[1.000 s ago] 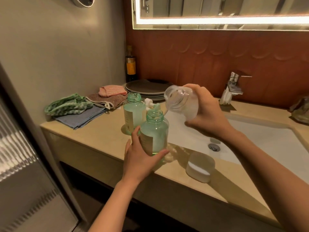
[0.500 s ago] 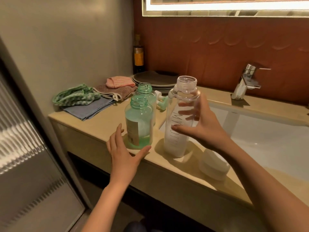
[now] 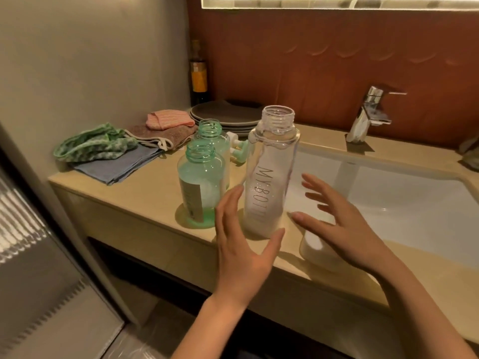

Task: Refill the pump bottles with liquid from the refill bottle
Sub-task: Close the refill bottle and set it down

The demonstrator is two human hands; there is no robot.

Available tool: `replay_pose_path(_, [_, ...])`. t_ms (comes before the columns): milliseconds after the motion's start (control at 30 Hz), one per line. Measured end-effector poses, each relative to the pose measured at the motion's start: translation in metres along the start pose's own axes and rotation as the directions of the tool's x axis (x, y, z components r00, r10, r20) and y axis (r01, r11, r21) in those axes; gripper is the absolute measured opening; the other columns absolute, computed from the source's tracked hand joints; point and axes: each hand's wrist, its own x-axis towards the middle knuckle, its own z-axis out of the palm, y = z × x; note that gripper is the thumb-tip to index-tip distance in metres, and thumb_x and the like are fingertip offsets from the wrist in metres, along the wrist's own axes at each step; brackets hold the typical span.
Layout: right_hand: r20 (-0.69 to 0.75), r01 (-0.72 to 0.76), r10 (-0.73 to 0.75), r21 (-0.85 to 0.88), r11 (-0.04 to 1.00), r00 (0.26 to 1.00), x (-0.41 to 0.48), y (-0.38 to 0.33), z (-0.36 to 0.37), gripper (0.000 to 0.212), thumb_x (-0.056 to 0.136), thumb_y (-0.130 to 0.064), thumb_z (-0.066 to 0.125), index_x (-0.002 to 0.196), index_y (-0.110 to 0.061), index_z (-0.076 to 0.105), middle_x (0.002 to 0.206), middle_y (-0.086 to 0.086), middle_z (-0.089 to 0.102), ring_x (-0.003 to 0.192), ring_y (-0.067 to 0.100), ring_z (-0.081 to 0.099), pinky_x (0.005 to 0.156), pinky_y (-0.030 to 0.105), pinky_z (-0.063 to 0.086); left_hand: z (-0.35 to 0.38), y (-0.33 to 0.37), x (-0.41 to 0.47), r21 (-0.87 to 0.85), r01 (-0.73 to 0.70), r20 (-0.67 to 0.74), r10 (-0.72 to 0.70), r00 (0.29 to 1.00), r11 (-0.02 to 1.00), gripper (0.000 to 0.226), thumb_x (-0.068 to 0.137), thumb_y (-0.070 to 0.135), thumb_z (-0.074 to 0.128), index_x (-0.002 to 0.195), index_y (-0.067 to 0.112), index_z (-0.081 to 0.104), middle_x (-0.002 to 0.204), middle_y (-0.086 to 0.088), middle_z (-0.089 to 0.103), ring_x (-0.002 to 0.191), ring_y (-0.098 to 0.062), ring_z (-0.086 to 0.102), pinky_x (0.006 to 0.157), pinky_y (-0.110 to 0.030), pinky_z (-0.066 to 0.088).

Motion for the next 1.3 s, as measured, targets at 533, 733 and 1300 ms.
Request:
replay_pose_path(533, [-0.142, 0.000, -0.029, -0.200, 0.980, 0.989, -0.044, 0.024, -0.010, 0.069, 0.068, -0.074, 0.056, 0.129, -0.046, 0.042, 0.125, -0.028, 0.046, 0.118, 0.000, 0.043, 0.097, 0.025, 0.039, 0.026, 0.001, 0.036, 0.031, 0.229, 0.170, -0.231, 0.958, 0.973, 0.080, 0.064, 0.041, 0.080, 0.129, 0.029, 0.037, 0.124, 0.010, 0.050, 0.115, -0.011, 0.048, 0.090, -0.026, 0.042])
replay_pose_path(733, [-0.310, 0.246, -0.172, 0.217, 0.945, 0.935, 0.009, -0.032, -0.040, 0.048, 0.082, -0.041, 0.057, 0.128, -0.027, 0.053, 0.115, -0.009, 0.058, 0.100, -0.001, 0.055, 0.075, 0.017, 0.049, 0.024, -0.004, 0.033, 0.035, 0.215, 0.148, -0.218, 0.965, 0.976, 0.074, 0.060, 0.040, 0.082, 0.122, 0.028, 0.045, 0.105, 0.016, 0.050, 0.096, -0.006, 0.050, 0.079, -0.022, 0.041])
replay_pose_path(1300, [0.087, 0.341, -0.411, 0.418, 0.842, 0.907, 0.062, -0.088, -0.049, 0.034, 0.081, -0.010, 0.055, 0.113, -0.020, 0.058, 0.106, -0.015, 0.062, 0.095, 0.001, 0.059, 0.074, 0.016, 0.048, 0.022, -0.010, 0.030, 0.007, 0.327, 0.240, -0.319, 0.917, 0.945, 0.078, 0.057, 0.052, 0.079, 0.124, 0.035, 0.043, 0.097, 0.024, 0.045, 0.098, -0.009, 0.050, 0.088, -0.028, 0.049])
